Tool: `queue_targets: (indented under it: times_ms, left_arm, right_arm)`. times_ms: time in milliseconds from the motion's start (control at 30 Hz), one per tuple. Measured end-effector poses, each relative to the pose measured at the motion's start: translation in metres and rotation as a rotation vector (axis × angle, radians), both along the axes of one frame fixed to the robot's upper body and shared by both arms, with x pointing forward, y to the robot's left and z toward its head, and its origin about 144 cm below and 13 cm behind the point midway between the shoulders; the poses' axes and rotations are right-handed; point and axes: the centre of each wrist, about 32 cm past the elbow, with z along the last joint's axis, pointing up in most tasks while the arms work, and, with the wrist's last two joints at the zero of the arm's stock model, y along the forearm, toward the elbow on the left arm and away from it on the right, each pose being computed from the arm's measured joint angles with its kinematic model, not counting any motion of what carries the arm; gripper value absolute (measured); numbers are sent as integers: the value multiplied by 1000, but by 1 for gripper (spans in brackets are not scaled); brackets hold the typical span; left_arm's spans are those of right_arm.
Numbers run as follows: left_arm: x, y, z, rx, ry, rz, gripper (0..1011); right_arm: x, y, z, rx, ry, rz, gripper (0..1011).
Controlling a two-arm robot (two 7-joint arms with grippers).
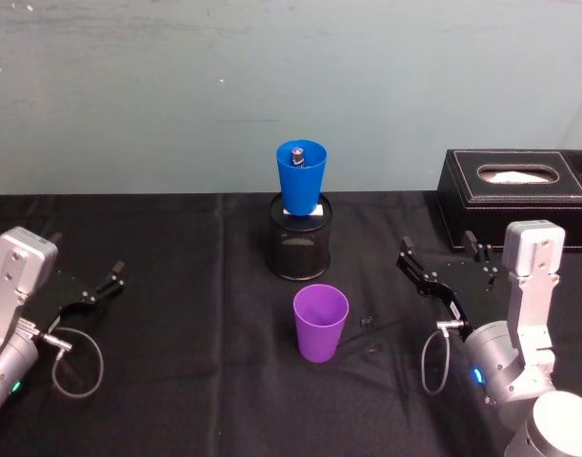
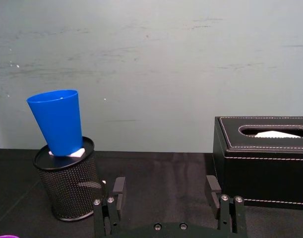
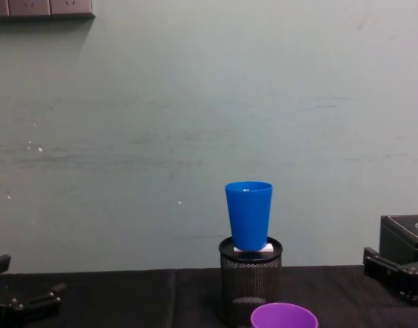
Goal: Pick up one cup with a gripper and tap it against the other cup.
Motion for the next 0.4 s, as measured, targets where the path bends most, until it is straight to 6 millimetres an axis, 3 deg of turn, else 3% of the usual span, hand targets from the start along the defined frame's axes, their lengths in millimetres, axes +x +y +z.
queue_targets:
  times_ms: [400]
  left_arm:
    - [0,0,0,0,0,0,1000]
  right_arm:
    - [0,0,0,0,0,0,1003]
